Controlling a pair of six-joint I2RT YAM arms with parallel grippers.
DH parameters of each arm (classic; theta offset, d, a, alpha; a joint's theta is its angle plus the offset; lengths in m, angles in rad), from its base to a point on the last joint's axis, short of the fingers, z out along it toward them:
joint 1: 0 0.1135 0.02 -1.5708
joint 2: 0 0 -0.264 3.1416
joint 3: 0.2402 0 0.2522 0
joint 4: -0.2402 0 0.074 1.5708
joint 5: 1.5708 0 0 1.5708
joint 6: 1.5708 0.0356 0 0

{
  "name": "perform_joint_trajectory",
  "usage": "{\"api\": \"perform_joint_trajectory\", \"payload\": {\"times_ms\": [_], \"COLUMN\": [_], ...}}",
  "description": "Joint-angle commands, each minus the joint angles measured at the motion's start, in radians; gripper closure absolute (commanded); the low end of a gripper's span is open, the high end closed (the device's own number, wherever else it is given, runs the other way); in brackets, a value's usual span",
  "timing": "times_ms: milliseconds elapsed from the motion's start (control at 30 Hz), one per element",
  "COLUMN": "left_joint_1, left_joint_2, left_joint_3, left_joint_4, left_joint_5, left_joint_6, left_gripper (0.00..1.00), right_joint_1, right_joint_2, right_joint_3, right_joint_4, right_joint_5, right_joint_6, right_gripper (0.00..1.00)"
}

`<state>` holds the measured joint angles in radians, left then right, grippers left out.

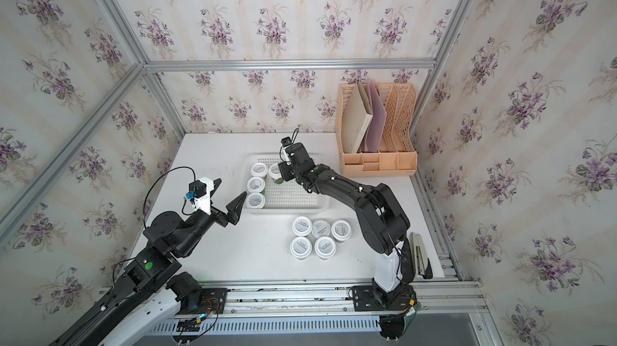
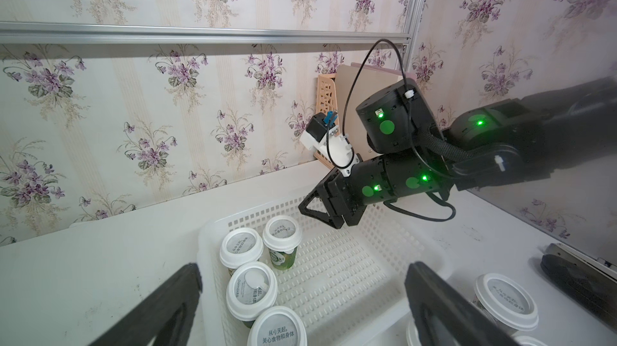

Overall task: Put the yogurt in the basket
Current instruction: Place the yogurt in the basket.

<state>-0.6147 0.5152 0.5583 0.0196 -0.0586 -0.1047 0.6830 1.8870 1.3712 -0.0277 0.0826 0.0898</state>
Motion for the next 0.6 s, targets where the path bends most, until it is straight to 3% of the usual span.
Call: {"api": "perform_joint_trajectory", "payload": {"times_ms": [0,267,367,567], "left_joint_1": [0.001,-0.012,-0.064,-0.248], "left_joint_2": [0.015,0.152,0.198,0.310], "left_joint_3": [0.020,0.126,0.170,0.292], "left_joint_4": [-0.042,-0.307,-0.379,-0.552], "left_joint_5": [-0.014,0.079,0.095,-0.006], "left_joint_6": [-0.007,-0.018,-0.036,-0.068], "left_gripper": [0.00,0.05,0.10,0.15], "right_joint_1": [-0.024,-0.041,-0.058,-0.128], "right_joint_2": [-0.011,-0.206,-0.317,-0.498], "right_joint_3": [-0.026,-0.167,-0.254,-0.419], "right_joint_4": [-0.005,0.021,0.032,0.059], "right_joint_5": [-0.056,-0.063,-0.061,-0.083], "right_joint_6": [0.067,0.084,0.094,0.107], "right_gripper": [0.46,0.48,0.47,0.44]}}
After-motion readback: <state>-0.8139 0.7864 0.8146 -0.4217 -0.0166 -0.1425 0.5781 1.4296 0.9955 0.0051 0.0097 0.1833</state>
